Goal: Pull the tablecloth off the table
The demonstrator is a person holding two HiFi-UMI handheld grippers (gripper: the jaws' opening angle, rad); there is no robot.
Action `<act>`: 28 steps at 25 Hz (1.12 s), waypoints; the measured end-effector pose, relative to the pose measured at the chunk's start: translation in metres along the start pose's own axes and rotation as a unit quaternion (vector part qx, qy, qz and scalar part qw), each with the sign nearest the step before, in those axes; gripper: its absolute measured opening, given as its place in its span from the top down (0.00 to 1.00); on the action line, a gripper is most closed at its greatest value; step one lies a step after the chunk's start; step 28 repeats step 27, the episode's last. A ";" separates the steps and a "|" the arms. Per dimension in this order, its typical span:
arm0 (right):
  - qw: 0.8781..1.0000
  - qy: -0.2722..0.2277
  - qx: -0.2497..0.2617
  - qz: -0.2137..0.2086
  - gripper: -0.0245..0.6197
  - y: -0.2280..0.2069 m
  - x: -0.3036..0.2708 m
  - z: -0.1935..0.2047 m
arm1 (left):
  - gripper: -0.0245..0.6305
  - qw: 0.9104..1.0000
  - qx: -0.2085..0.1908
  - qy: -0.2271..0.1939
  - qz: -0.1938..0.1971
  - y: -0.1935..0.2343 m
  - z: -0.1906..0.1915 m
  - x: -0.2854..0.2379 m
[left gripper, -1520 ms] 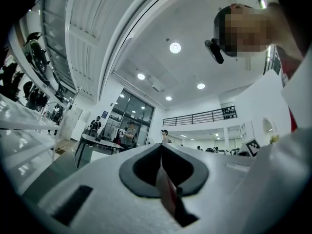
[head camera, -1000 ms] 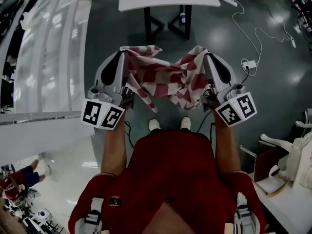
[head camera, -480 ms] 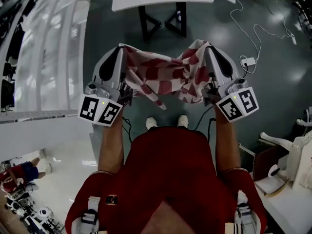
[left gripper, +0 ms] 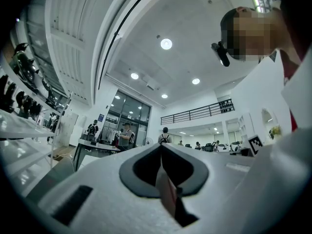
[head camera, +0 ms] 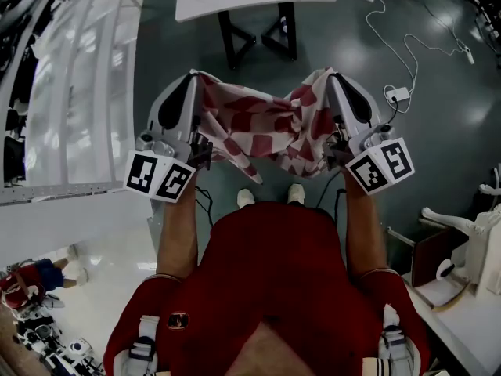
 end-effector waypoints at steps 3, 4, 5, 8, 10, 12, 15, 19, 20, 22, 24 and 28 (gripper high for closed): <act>1.000 0.002 0.006 0.001 0.94 0.005 0.003 -0.003 | 0.95 1.000 0.001 -0.001 0.002 -0.003 -0.002 0.002; 1.000 0.003 0.008 0.002 0.94 0.007 0.004 -0.004 | 0.95 1.000 0.002 -0.001 0.003 -0.004 -0.004 0.003; 1.000 0.004 0.010 0.002 0.94 0.009 0.005 -0.005 | 0.95 1.000 0.003 -0.001 0.003 -0.006 -0.005 0.004; 1.000 0.006 0.012 0.003 0.94 0.014 0.007 -0.008 | 0.95 1.000 0.005 -0.003 0.004 -0.007 -0.008 0.006; 1.000 0.007 0.013 0.004 0.94 0.014 0.008 -0.006 | 0.95 1.000 0.007 -0.004 0.005 -0.007 -0.006 0.008; 1.000 0.007 0.013 0.004 0.94 0.015 0.009 -0.004 | 0.95 1.000 0.008 -0.004 0.005 -0.006 -0.004 0.009; 1.000 0.010 0.013 0.004 0.94 0.015 0.007 -0.003 | 0.95 1.000 0.010 -0.003 0.004 -0.005 -0.003 0.009; 1.000 0.014 0.012 0.004 0.94 0.013 0.004 -0.002 | 0.95 1.000 0.012 -0.001 0.001 -0.003 -0.002 0.008; 1.000 0.015 0.012 0.003 0.94 0.013 0.004 -0.003 | 0.95 1.000 0.013 -0.001 0.001 -0.003 -0.002 0.007; 1.000 0.017 0.011 0.003 0.94 0.011 0.002 -0.003 | 0.95 1.000 0.013 -0.001 -0.001 -0.003 -0.002 0.006; 1.000 0.017 0.011 0.002 0.94 0.009 0.001 -0.002 | 0.95 1.000 0.013 -0.001 -0.001 -0.002 -0.001 0.004; 1.000 0.018 0.010 0.001 0.94 0.006 0.000 -0.001 | 0.95 1.000 0.012 -0.001 -0.002 -0.002 0.001 0.002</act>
Point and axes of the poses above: the fingertips, and each gripper's own axes: x backward along the fingers, y to its left, z out of its underside, the point moved 8 cm from there along x, backward along the fingers, and after that the axes turned 6 degrees about -y, right-handed, at the moved point
